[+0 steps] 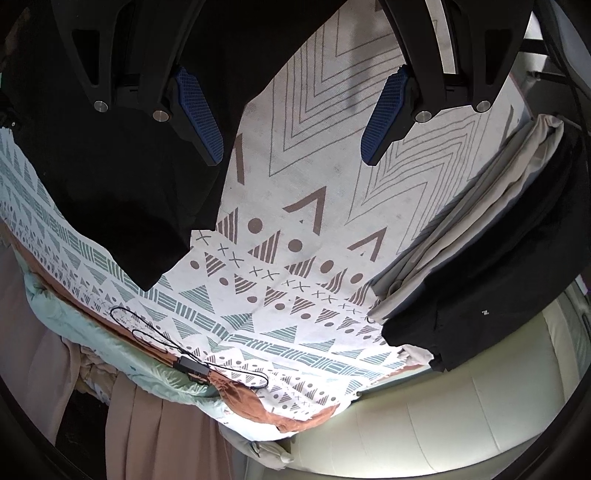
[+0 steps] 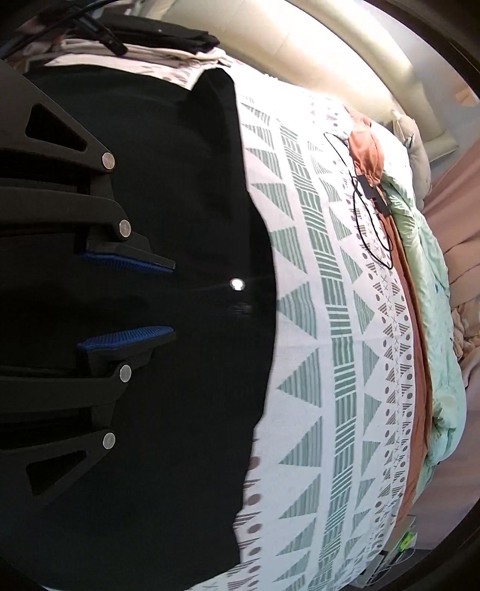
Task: Fold large clothes
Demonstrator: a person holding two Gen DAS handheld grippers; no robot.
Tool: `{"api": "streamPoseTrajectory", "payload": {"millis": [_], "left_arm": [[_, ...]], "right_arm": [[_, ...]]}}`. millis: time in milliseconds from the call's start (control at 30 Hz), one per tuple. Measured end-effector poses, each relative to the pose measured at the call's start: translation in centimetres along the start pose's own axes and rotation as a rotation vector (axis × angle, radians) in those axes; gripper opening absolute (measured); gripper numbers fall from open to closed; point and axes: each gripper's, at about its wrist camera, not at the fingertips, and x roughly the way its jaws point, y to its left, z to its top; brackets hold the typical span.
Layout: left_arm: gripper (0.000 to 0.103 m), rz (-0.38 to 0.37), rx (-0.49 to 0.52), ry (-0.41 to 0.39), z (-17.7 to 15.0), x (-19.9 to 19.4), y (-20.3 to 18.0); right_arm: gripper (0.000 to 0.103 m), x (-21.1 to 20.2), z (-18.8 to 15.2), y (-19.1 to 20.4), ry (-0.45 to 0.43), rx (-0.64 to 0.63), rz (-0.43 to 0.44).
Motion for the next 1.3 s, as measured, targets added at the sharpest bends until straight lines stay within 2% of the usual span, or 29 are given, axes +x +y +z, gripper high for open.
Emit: {"api": "streamPoseTrajectory", "payload": {"millis": [267,433,567,733,767,800,833,967,1300], "left_arm": [[0.078,-0.025,-0.075,-0.059,-3.7,-3.5,2.4],[0.078,-0.08,-0.167,-0.053,-5.1,-4.6,4.3],[0.078,-0.173,-0.264,-0.014,-6.6,-4.8,5.7],[0.078,-0.235,-0.333,0.033,-8.2,-4.7,6.6],[0.076,-0.242,-0.345,0.043,-8.5,-4.7,6.8],[0.068,-0.249,-0.363,0.052,-8.8,-4.7,7.1],[0.064,-0.259,-0.375,0.061,-9.0,-4.6,7.3],[0.056,-0.3,-0.396,0.11,-9.9,-3.9,7.9],[0.054,-0.361,-0.463,0.172,-10.7,-3.0,9.8]], "right_arm": [[0.032,-2.3,-4.0,-0.7,-0.011,0.069,0.04],[0.044,-4.2,-7.5,-0.5,-0.032,0.067,0.035],[0.044,-5.6,-10.1,-0.3,-0.043,0.066,0.058],[0.045,-7.2,-12.8,-0.4,-0.062,0.083,0.081],[0.045,-7.5,-13.2,-0.5,-0.063,0.09,0.086],[0.045,-7.7,-13.6,-0.5,-0.065,0.098,0.093],[0.045,-8.0,-14.0,-0.6,-0.069,0.103,0.1],[0.045,-9.1,-15.6,-0.3,-0.078,0.105,0.119],[0.045,-10.6,-19.1,-0.5,-0.058,0.116,0.147]]}}
